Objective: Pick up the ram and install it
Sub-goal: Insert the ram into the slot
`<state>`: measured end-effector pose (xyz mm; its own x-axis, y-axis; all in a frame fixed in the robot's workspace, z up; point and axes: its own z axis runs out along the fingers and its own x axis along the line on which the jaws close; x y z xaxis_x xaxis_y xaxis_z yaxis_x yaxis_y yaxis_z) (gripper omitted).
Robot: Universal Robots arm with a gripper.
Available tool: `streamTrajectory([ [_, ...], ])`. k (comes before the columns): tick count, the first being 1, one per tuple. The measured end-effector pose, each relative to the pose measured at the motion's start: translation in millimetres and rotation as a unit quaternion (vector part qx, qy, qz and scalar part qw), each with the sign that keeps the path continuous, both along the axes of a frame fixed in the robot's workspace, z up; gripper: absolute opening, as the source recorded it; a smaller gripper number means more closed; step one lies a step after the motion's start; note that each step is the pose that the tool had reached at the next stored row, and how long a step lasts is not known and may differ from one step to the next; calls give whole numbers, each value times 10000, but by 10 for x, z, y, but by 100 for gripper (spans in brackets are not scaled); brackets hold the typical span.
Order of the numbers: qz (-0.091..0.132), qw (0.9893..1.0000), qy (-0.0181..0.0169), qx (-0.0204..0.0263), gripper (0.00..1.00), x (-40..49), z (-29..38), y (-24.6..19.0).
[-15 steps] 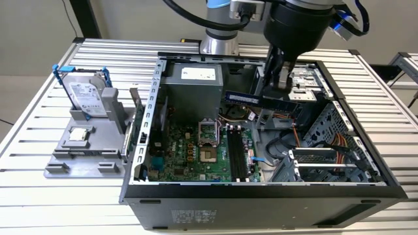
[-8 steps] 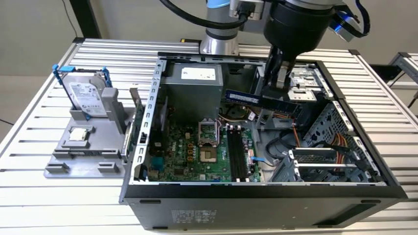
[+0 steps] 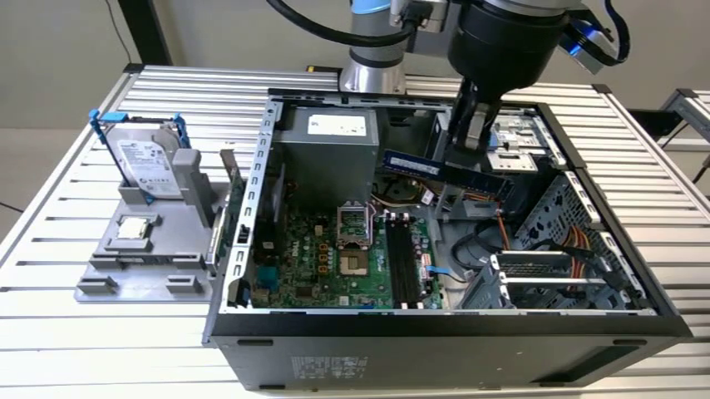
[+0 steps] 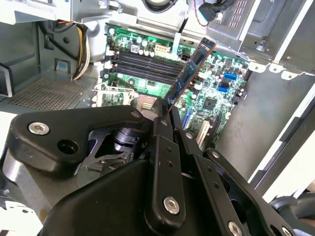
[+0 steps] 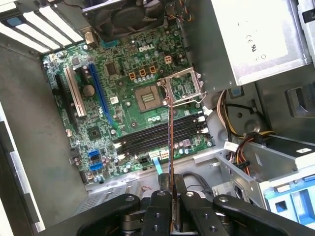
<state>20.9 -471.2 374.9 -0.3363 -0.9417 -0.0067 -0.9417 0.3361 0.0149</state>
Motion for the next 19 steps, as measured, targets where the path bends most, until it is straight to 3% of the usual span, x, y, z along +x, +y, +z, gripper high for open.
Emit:
streamTrajectory([
  [9,-292,9996,0,0,0,0,0,0],
  [19,-608,9982,0,0,0,0,0,0],
])
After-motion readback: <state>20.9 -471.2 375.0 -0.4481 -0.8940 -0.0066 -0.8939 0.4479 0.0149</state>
